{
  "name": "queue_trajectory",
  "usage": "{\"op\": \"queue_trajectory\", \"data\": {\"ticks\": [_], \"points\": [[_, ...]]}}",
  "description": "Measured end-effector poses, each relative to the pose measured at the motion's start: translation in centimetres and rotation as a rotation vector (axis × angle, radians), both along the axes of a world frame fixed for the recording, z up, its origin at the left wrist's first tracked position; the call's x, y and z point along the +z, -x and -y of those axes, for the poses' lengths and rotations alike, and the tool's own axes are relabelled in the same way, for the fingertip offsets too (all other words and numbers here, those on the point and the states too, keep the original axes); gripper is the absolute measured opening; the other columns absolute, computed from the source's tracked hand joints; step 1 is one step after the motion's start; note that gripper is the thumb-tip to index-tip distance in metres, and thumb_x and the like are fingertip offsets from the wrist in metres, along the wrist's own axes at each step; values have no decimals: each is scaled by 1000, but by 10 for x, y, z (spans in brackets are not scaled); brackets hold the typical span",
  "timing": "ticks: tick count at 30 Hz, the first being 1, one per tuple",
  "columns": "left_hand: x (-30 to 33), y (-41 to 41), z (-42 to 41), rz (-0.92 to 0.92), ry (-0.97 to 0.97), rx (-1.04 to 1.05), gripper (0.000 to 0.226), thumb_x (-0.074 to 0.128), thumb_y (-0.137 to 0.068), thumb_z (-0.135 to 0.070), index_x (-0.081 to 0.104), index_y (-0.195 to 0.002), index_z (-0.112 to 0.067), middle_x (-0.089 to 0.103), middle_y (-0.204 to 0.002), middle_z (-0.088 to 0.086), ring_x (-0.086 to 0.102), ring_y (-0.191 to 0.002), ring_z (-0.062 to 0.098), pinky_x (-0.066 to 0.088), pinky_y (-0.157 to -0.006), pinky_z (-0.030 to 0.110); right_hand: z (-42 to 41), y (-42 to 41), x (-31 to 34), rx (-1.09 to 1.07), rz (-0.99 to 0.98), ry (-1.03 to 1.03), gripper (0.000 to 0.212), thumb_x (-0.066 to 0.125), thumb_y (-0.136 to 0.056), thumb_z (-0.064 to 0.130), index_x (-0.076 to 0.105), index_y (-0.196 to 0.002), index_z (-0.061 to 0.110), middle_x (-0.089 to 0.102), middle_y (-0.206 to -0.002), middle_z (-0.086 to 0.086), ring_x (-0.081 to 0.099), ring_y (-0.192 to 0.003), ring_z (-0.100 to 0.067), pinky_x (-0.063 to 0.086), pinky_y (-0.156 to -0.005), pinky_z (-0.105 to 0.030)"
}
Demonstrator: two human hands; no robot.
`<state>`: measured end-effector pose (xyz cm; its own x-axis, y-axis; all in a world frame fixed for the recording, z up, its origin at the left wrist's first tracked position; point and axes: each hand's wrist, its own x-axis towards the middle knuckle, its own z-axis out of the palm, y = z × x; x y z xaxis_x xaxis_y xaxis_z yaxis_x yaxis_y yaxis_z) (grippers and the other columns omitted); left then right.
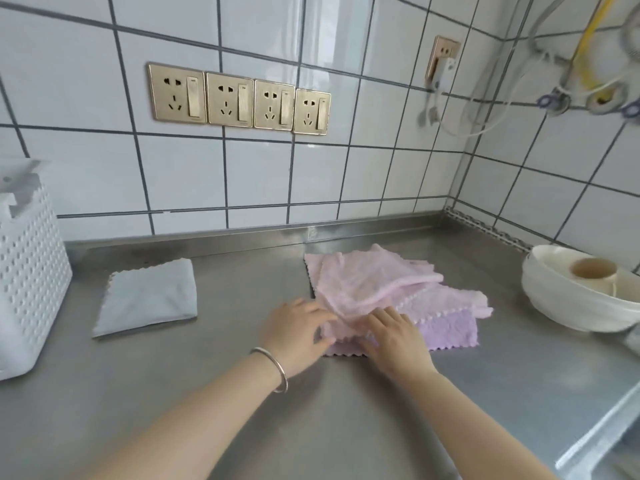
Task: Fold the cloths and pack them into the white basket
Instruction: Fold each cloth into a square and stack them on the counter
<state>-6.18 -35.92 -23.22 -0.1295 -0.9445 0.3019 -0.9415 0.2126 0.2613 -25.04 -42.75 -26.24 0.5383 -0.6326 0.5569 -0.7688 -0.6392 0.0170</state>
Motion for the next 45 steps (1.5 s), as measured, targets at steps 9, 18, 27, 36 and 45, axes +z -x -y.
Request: {"op": "queue_trajectory", "data": {"ticks": [9,18,27,36,45], "points": [[-15,24,29,85,125,85,29,46,-75,-46,68,-82,-28,69,-83,-7,64,-84,20,45,-69,32,20,-3,1,40,322,-145,19,54,-78,29,65,-70,17,58,-66,4,51,-63,-19,32,-54,-24],[40,19,36,-323,341,233,23,47,-92,-20,64,-109,-21,71,-97,9,63,-85,35,39,-63,31,48,11,40,-213,81,67,14,78,-64,19,66,-68,13,67,-63,-1,62,-63,-27,44,-57,-33],[121,-44,-22,-450,581,290,30,46,-87,-32,67,-99,-14,73,-94,3,65,-83,26,51,-72,33,21,-3,111,-162,567,-87,19,48,-94,22,57,-97,6,65,-81,-18,57,-79,-37,35,-63,-35],[154,-176,-129,-206,505,661,25,58,-89,-30,68,-103,-11,71,-94,18,65,-87,34,48,-76,34,-27,-75,190,120,125,-475,34,68,-81,29,55,-78,-3,47,-65,-6,40,-61,-21,25,-53,-30],[191,-199,-223,-202,534,638,21,56,-90,-26,69,-105,-24,71,-89,19,60,-75,26,43,-67,20,-87,-108,199,215,478,16,17,57,-90,15,63,-99,2,61,-98,-14,53,-94,-32,38,-70,-33]]}}
